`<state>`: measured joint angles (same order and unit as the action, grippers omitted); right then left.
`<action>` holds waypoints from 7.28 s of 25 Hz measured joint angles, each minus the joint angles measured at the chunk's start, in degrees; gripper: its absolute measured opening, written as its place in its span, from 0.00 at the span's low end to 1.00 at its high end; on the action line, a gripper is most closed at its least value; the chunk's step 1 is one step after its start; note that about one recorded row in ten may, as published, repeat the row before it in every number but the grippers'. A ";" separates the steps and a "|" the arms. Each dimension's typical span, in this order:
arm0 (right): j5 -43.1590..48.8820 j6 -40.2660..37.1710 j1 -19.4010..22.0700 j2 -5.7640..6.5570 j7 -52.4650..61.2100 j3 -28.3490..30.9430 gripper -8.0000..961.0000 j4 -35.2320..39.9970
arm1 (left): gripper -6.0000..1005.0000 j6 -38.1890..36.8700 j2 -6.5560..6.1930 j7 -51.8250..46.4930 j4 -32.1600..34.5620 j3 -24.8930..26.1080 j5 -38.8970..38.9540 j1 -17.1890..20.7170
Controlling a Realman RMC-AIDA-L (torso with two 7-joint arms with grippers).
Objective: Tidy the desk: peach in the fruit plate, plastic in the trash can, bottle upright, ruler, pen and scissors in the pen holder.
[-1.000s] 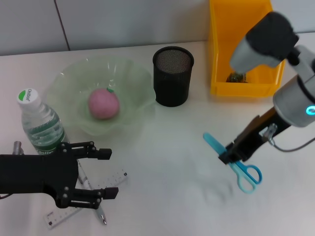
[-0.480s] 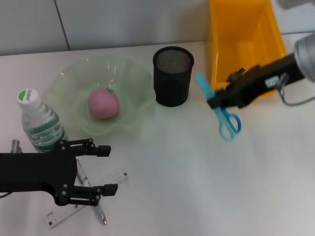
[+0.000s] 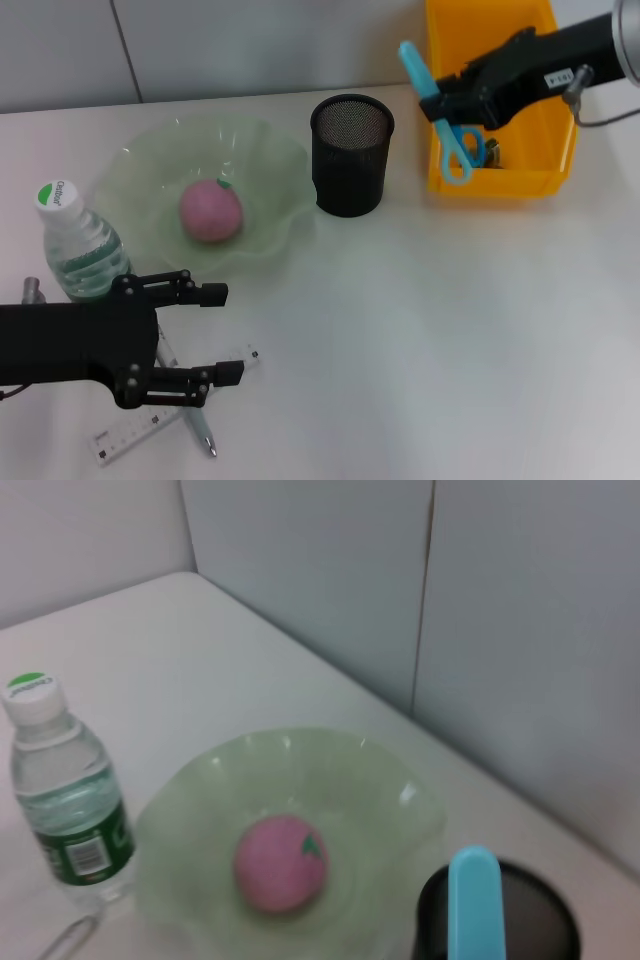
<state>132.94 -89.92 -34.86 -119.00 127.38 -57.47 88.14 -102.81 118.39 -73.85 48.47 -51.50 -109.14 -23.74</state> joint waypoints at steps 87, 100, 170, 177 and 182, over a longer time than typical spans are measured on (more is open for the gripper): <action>33.80 117.06 18.11 -0.56 -95.14 -54.72 0.23 -35.44 | 0.82 3.08 0.10 25.44 -16.41 5.18 7.33 3.70; 33.79 116.95 13.23 -0.59 -95.16 -55.72 0.23 -41.09 | 0.83 2.81 0.09 26.35 -16.42 5.19 7.66 3.88; -4.83 79.42 13.78 1.38 34.12 -46.79 0.73 -0.38 | 0.83 -2.04 -0.32 22.70 -19.59 6.12 13.64 5.74; -28.14 49.55 9.63 0.66 25.17 -29.83 0.73 -0.42 | 0.82 -2.37 -0.38 21.73 -18.35 6.54 13.93 5.21; -42.87 28.99 12.32 0.07 6.20 -19.45 0.73 -3.22 | 0.83 -3.46 -0.37 21.09 -17.60 7.16 14.54 5.04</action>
<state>90.06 -60.92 -22.55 -118.93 133.58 -76.92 84.93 -106.27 118.02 -52.76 30.86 -44.34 -94.60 -18.69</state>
